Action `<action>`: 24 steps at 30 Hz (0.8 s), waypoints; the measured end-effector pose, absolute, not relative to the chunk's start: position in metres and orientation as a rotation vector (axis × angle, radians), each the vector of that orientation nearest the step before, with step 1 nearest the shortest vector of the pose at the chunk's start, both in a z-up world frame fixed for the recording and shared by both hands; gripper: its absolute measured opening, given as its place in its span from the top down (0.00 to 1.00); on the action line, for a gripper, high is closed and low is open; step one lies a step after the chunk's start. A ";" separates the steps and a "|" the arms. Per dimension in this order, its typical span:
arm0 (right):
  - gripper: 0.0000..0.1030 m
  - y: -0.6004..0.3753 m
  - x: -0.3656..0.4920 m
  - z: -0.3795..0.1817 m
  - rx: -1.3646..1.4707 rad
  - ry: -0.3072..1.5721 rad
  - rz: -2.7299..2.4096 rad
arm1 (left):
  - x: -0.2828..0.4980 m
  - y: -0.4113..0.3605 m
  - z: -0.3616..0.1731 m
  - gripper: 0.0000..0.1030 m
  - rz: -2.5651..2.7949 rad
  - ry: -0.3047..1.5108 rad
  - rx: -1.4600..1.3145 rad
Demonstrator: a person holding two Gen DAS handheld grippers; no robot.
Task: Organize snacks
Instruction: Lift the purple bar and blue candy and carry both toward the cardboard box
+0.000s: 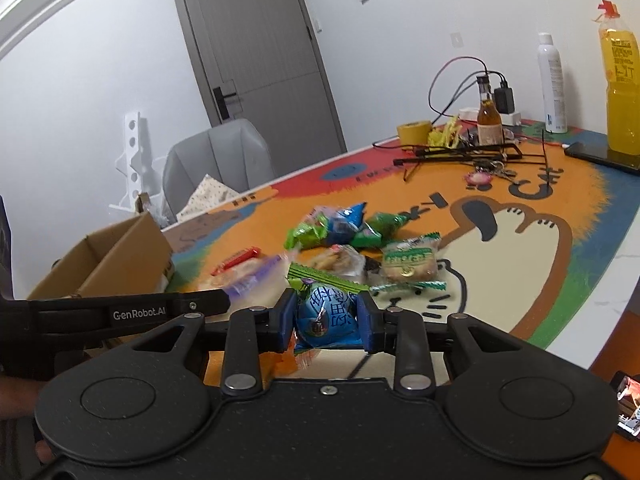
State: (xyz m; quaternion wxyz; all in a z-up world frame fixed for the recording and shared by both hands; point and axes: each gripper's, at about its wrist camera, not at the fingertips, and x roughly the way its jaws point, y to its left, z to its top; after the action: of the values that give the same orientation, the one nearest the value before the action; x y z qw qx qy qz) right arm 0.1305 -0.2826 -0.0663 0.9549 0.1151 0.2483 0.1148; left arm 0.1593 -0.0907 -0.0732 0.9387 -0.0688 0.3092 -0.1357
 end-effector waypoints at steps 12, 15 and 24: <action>0.71 -0.278 0.128 -0.067 0.277 0.493 0.281 | 0.145 -0.087 -0.059 1.00 -0.247 0.621 -0.130; 0.71 -0.284 0.130 -0.073 0.294 0.507 0.265 | 0.150 -0.093 -0.065 0.95 -0.238 0.647 -0.116; 0.71 -0.292 0.137 -0.093 0.332 0.546 0.244 | 0.169 -0.104 -0.089 0.44 -0.239 0.693 -0.073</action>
State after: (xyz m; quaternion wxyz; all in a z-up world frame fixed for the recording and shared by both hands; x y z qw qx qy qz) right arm 0.1375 -0.2920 -0.0927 0.9421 0.1629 0.2678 0.1194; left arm 0.1689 -0.1038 -0.0894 0.9330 -0.0356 0.3385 -0.1167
